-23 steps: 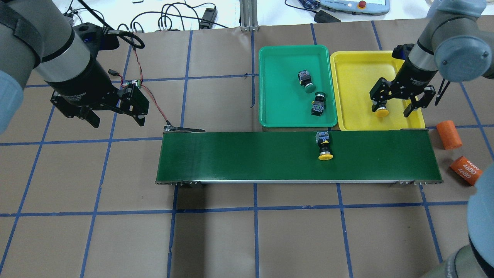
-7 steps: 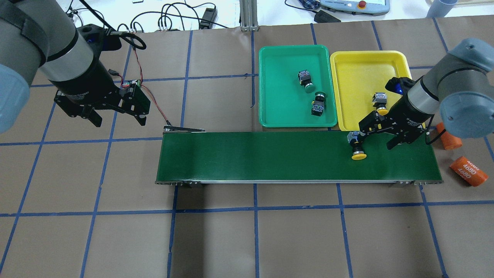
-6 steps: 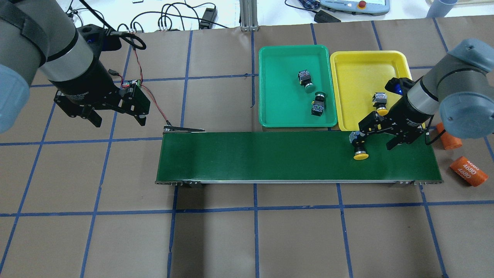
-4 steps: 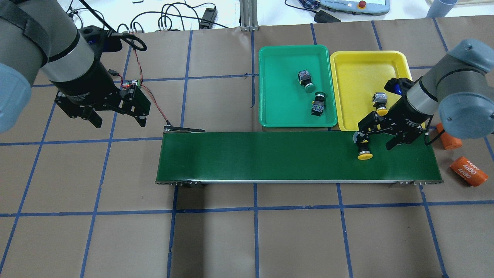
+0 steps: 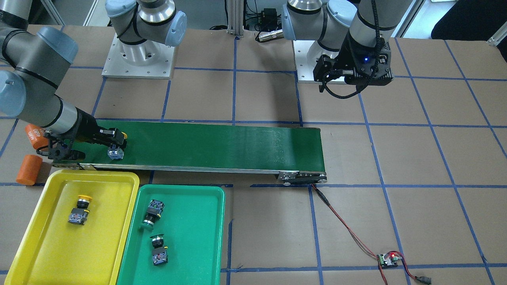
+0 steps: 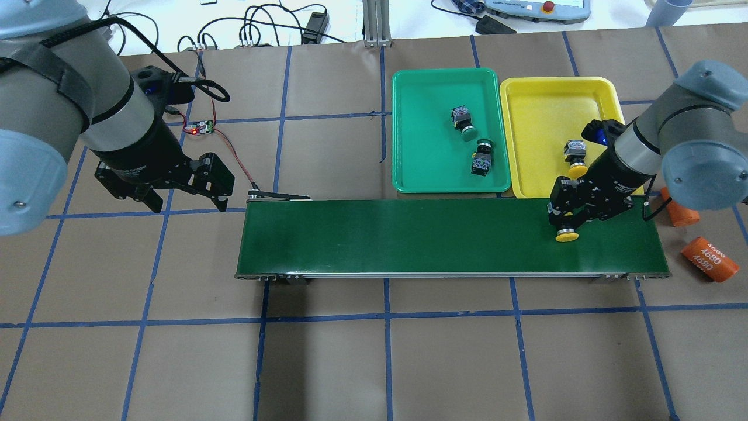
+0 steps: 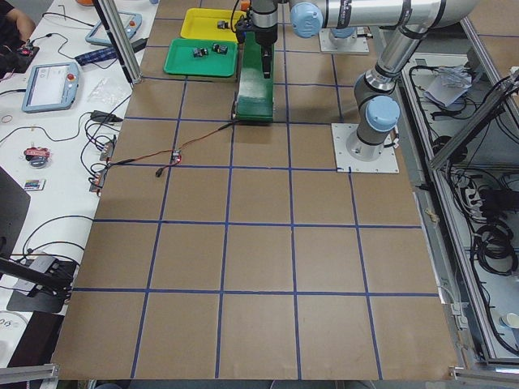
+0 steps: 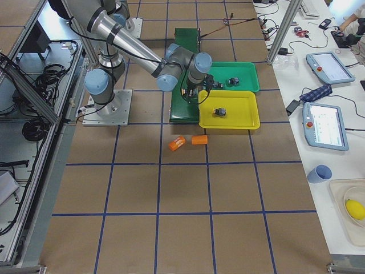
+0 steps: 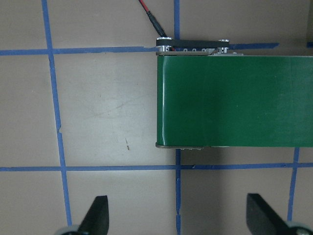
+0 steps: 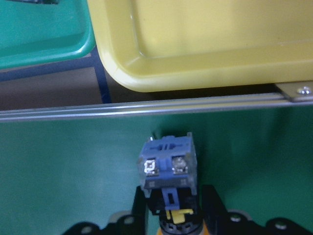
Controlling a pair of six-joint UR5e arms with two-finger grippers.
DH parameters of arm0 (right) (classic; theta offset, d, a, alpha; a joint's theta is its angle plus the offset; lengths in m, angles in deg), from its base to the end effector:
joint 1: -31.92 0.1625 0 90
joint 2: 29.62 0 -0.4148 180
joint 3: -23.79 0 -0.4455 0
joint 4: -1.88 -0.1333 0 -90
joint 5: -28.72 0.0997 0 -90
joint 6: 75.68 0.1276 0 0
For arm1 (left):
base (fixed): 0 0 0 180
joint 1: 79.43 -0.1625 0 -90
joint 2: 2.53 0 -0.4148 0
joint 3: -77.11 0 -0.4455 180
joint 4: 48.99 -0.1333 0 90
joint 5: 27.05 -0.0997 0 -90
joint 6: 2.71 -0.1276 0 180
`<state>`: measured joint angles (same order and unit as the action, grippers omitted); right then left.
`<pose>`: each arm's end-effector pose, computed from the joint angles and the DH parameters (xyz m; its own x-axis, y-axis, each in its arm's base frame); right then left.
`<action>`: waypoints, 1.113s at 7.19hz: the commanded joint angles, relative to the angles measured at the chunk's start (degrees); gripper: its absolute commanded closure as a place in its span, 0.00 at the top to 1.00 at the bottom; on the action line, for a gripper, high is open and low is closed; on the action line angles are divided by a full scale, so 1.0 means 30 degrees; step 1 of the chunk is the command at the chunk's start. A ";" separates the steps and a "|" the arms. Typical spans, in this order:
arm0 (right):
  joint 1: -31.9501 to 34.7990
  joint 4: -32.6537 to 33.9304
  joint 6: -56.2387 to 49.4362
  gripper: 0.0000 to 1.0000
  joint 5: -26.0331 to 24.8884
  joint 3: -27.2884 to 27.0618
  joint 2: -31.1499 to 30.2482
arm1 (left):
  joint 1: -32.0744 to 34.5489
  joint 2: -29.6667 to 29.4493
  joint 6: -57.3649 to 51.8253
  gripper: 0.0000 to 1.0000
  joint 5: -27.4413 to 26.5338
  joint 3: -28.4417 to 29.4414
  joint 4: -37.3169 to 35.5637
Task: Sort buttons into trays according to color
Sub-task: 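Place the second yellow-capped switch into the yellow tray with the right gripper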
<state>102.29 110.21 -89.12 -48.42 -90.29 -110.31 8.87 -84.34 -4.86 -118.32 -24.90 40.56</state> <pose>-0.0167 -0.5281 0.1806 -0.9496 0.1601 -0.2694 0.1066 0.9734 0.2028 -0.1163 -0.4811 0.4102 -0.9998 0.0091 -0.0199 0.0079 0.9982 0.0596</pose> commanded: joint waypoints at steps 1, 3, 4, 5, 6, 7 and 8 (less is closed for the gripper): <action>0.0214 -0.0160 0.0552 0.00 -0.1550 0.1071 -0.0115 | 0.0011 0.0377 -0.0016 1.00 -0.0045 -0.0213 -0.0232; 0.0245 -0.1299 0.0000 0.00 -0.1624 0.5974 0.2588 | 0.0011 0.0611 -0.0016 1.00 0.0013 -0.0214 -0.0114; 0.0419 -0.1361 0.0115 0.00 -0.1566 0.9135 0.5161 | 0.0011 0.0525 -0.0016 1.00 0.0072 -0.0214 -0.0288; 0.0972 -0.1652 0.0551 0.51 -0.1536 1.0153 0.6231 | -0.0018 0.0205 -0.0016 1.00 0.0101 -0.0214 -0.0406; 0.1064 -0.1510 0.1368 1.00 -0.0434 0.9699 0.6183 | 0.0010 0.0260 -0.0016 1.00 0.0102 -0.0184 -0.0523; 0.1065 -0.1450 0.1492 1.00 -0.0219 0.9607 0.6183 | 0.0011 0.0521 -0.0016 1.00 0.0073 -0.0213 -0.0495; 0.1036 -0.1450 0.1464 1.00 -0.0420 0.9664 0.5980 | 0.0011 0.0582 -0.0016 1.00 0.0072 -0.0213 -0.0466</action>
<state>105.37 105.79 -85.11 -49.80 -61.44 -92.13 8.89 -82.96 -4.91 -118.07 -25.52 39.13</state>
